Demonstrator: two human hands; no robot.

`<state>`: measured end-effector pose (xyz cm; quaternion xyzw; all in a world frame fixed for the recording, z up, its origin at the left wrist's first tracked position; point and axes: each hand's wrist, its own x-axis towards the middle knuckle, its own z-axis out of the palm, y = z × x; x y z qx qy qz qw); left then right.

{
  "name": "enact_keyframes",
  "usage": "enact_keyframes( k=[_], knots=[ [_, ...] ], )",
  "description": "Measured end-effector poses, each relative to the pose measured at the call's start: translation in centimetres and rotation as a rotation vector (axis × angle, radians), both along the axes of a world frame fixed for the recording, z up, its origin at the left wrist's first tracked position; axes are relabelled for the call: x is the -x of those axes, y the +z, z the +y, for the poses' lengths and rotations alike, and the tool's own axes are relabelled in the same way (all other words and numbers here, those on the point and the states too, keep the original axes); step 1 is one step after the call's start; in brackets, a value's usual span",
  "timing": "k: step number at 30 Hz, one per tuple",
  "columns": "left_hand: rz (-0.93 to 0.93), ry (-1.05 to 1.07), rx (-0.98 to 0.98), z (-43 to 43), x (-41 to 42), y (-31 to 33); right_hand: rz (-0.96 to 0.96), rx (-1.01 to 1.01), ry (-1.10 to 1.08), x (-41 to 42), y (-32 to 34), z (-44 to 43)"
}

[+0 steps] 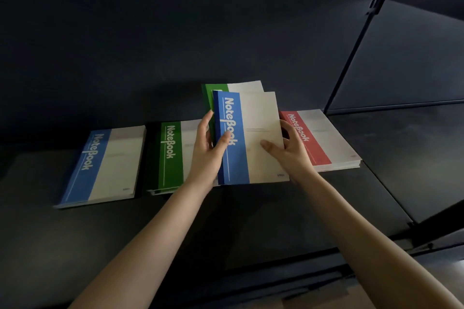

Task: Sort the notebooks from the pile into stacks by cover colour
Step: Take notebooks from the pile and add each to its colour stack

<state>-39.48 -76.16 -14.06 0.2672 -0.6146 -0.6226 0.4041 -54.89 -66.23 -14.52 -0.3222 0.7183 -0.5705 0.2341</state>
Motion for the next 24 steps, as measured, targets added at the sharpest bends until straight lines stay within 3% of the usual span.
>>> enact_keyframes(
  k=[6,14,21,24],
  knots=[
    [0.054,0.09,-0.048,-2.1,-3.7,0.8,0.012,0.061,0.05,-3.3,0.7,-2.8],
    [0.02,0.216,0.027,-5.3,-11.6,0.3,0.025,0.062,0.102,-9.5,0.1,-7.9],
    [0.003,0.448,0.064,-9.7,-22.1,1.2,0.005,0.022,0.128,-15.6,1.1,-13.0],
    [-0.017,0.593,0.066,-11.7,-27.4,1.5,0.094,-0.03,0.212,-18.5,1.2,-15.2]
  ],
)
